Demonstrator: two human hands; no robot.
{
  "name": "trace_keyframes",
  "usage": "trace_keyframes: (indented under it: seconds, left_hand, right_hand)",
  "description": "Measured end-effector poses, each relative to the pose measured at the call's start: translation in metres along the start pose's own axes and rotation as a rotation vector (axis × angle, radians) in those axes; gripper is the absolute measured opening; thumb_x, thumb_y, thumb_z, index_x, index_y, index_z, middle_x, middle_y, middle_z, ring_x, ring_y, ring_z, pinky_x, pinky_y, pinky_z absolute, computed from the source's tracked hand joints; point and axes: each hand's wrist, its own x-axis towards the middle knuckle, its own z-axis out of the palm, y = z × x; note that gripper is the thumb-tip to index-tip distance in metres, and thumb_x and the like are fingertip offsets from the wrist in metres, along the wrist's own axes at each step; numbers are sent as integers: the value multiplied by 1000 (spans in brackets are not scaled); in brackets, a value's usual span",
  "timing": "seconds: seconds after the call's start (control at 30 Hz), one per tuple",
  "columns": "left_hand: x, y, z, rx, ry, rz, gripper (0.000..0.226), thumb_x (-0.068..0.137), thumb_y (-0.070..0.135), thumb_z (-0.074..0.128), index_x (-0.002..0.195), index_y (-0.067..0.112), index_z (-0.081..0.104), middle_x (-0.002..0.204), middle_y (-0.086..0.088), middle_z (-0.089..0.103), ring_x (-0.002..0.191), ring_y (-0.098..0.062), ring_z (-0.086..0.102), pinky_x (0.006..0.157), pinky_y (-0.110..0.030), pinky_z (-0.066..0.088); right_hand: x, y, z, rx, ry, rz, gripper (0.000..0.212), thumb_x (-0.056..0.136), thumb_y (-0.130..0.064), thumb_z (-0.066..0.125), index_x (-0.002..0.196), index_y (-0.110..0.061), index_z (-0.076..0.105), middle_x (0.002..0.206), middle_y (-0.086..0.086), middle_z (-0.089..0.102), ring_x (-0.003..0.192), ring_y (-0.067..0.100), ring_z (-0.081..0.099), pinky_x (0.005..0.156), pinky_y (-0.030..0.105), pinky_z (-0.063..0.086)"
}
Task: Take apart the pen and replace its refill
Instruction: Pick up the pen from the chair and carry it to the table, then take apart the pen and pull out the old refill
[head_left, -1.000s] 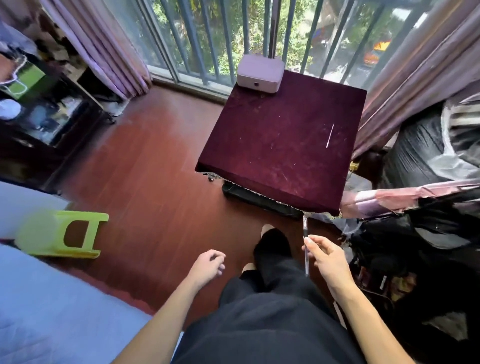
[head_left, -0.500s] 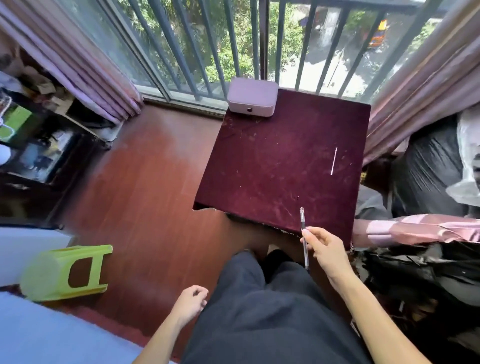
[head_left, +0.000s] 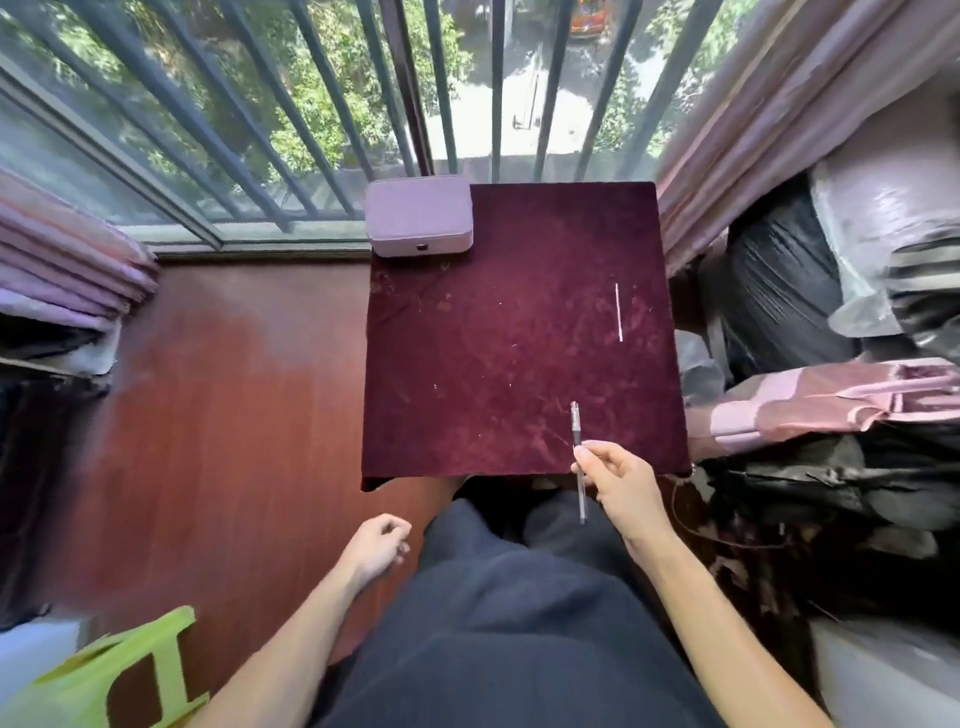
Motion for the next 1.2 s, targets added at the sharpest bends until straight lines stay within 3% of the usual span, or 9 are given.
trace_keyframes:
  seconds: [0.17, 0.33, 0.47, 0.63, 0.77, 0.83, 0.93, 1.07, 1.2]
  left_hand:
    - [18, 73, -3, -57, -34, 176, 21, 101, 15, 57, 83, 22, 67, 74, -1, 68, 55, -6, 59, 47, -10, 43]
    - [2, 138, 24, -216, -101, 353, 19, 97, 26, 63, 91, 15, 76, 75, 6, 70, 56, -2, 59, 60, -17, 44]
    - [-5, 170, 45, -314, -108, 456, 13, 95, 36, 66, 95, 29, 76, 81, 19, 77, 70, 9, 67, 63, -6, 49]
    - [29, 180, 63, -385, -43, 436, 16, 97, 26, 65, 98, 15, 76, 92, -3, 79, 85, -22, 76, 82, -43, 63]
    - [71, 170, 72, -353, -4, 429, 18, 98, 28, 63, 97, 17, 76, 89, -7, 79, 86, -29, 75, 83, -51, 60]
    - [92, 161, 77, -323, 14, 440, 18, 98, 28, 61, 96, 17, 76, 85, -7, 78, 80, -22, 75, 82, -48, 60]
    - [123, 150, 84, -321, 21, 465, 18, 99, 28, 60, 99, 19, 76, 82, -1, 76, 76, -13, 71, 81, -42, 60]
    - [151, 135, 98, -372, -9, 482, 15, 100, 26, 60, 100, 27, 75, 76, 16, 71, 70, 2, 66, 64, -15, 53]
    - [171, 121, 118, -437, -71, 472, 17, 100, 27, 60, 99, 34, 74, 73, 16, 68, 65, -1, 63, 63, -17, 53]
  right_hand:
    - [-2, -15, 14, 36, 17, 24, 7, 102, -24, 73, 101, -28, 79, 82, -14, 81, 70, -10, 69, 62, 6, 51]
    - [5, -26, 27, 56, -39, 69, 13, 98, -16, 76, 106, -26, 78, 89, -11, 83, 74, -7, 72, 64, 7, 52]
    - [22, -25, 46, 68, -85, 67, 18, 96, -10, 78, 107, -24, 79, 94, -7, 84, 79, -5, 76, 66, 7, 52]
    - [57, -7, 72, 89, -122, 76, 23, 96, -1, 75, 107, -21, 78, 97, 6, 83, 88, 10, 80, 77, 19, 60]
    - [86, 16, 84, 84, -162, 134, 25, 93, -2, 79, 113, -17, 76, 101, 13, 81, 96, 25, 80, 85, 29, 64]
    - [101, 27, 83, 91, -206, 162, 31, 89, -4, 84, 114, -20, 75, 99, 11, 81, 97, 26, 80, 85, 29, 63]
    - [129, 43, 80, 99, -231, 154, 31, 89, -11, 85, 114, -25, 75, 92, 2, 80, 84, 8, 77, 73, 15, 57]
    - [170, 65, 84, 123, -189, 90, 19, 93, -20, 82, 111, -24, 80, 84, -7, 78, 68, -4, 65, 64, 11, 51]
    - [204, 86, 94, 64, -221, -3, 11, 98, -21, 77, 104, -27, 84, 76, -18, 77, 62, -5, 63, 61, 8, 48]
